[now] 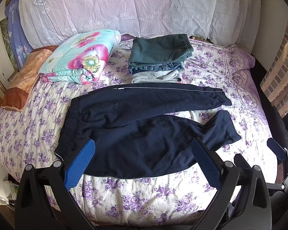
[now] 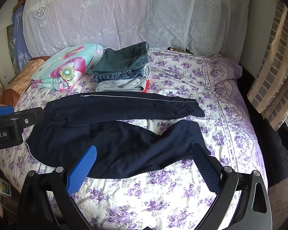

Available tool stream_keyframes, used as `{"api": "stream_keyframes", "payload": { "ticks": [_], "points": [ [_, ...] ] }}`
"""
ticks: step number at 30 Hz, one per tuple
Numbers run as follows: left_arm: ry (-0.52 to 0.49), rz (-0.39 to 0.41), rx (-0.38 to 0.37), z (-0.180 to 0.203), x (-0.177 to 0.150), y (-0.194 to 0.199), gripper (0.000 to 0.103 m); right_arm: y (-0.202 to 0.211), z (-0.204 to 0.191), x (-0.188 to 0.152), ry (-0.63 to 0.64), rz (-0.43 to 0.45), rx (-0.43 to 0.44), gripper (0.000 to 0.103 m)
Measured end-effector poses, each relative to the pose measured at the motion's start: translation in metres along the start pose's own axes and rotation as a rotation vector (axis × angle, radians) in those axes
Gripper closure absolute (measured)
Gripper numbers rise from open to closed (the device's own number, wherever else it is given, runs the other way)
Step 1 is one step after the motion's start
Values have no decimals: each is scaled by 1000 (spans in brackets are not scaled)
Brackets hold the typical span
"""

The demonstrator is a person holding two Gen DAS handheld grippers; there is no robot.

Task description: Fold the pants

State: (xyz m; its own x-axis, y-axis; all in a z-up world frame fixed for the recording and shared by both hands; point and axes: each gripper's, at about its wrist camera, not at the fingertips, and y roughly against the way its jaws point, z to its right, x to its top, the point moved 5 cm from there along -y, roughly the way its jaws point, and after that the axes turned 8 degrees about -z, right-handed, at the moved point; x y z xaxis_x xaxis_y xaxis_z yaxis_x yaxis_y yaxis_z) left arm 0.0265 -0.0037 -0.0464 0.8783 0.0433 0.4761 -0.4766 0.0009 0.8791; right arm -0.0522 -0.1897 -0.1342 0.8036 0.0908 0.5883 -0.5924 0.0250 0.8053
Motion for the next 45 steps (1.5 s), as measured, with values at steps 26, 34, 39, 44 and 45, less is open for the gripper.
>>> {"api": "stream_keyframes", "payload": {
  "ticks": [26, 34, 39, 44, 45],
  "points": [
    [490, -330, -28, -181, -95, -141, 5, -101, 67, -49, -176, -266, -38, 4],
    [772, -433, -218, -255, -135, -236, 5, -113, 77, -60, -180, -322, -56, 4],
    [793, -338, -227, -258, -115, -230, 63, -113, 112, -70, -237, -345, -85, 4],
    [867, -248, -287, -271, -129, -215, 87, -127, 157, -81, -366, -349, 5, 4],
    [855, -241, -277, -271, -128, -217, 87, -132, 162, -81, -391, -342, 37, 4]
  ]
}}
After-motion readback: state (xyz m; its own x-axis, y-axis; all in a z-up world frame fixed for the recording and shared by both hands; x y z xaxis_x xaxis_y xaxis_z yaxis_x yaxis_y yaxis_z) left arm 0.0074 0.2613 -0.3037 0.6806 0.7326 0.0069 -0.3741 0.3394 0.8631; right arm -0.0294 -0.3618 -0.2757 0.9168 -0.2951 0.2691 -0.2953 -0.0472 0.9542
